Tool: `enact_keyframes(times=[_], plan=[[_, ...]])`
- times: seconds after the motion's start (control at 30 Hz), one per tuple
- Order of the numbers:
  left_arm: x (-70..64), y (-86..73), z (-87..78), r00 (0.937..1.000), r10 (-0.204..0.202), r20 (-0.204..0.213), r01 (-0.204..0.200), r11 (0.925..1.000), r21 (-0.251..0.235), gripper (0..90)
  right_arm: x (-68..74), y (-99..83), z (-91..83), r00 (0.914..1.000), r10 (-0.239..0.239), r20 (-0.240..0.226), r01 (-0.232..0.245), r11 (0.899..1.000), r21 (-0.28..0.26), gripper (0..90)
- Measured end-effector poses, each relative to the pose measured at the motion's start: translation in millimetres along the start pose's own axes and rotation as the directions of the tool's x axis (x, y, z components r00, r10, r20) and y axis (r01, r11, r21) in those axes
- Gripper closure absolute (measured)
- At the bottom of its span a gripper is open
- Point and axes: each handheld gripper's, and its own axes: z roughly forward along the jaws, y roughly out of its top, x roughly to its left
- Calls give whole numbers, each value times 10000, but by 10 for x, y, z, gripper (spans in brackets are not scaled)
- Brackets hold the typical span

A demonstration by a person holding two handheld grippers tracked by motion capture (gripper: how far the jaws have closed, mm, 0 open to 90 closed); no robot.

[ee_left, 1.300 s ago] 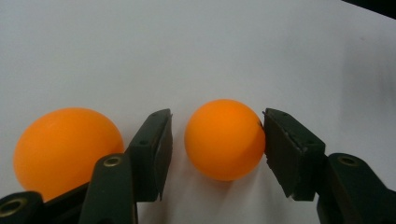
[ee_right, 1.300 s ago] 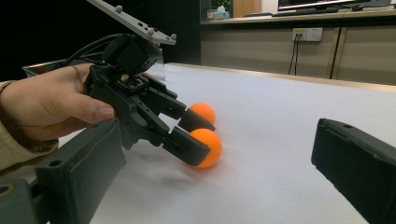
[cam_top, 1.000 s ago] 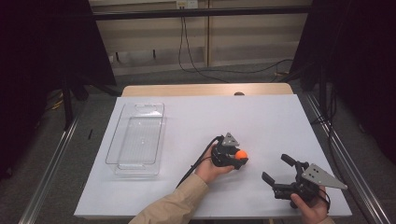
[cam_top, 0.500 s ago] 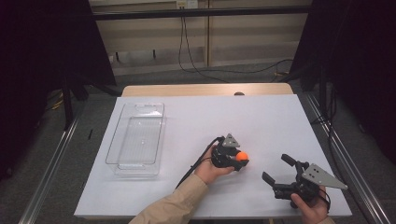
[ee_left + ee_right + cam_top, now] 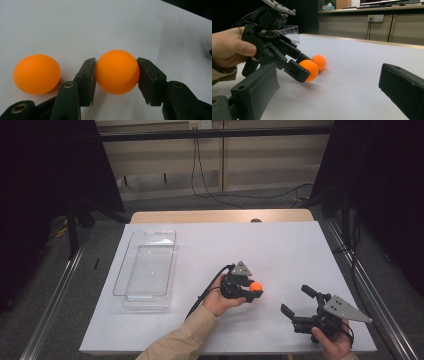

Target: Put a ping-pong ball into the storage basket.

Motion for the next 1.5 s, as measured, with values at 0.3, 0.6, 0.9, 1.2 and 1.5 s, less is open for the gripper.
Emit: enact_keyframes(times=[0.3, 0.6, 0.9, 1.2, 1.5], plan=[[7, 10, -81, 9999, -108, 111, 108, 9999, -22, 511, 4, 0, 2, 10000, -57, -21, 57, 10000, 26, 17], [32, 23, -175, 9997, -229, 103, 230, 9997, -114, 511, 11, 2, 6, 10000, -64, -20, 64, 10000, 15, 18], [55, 22, -241, 9994, -354, 56, 355, 9993, -117, 510, 12, 3, 6, 9999, -106, -33, 107, 9999, 36, 19], [94, 13, -307, 9989, -478, 0, 478, 9988, -71, 510, 18, 7, 6, 9999, -110, -51, 111, 9999, 35, 20], [119, 6, -359, 9985, -543, 23, 543, 9985, -73, 511, 20, 9, 4, 9999, -139, -73, 139, 9999, 39, 21]])
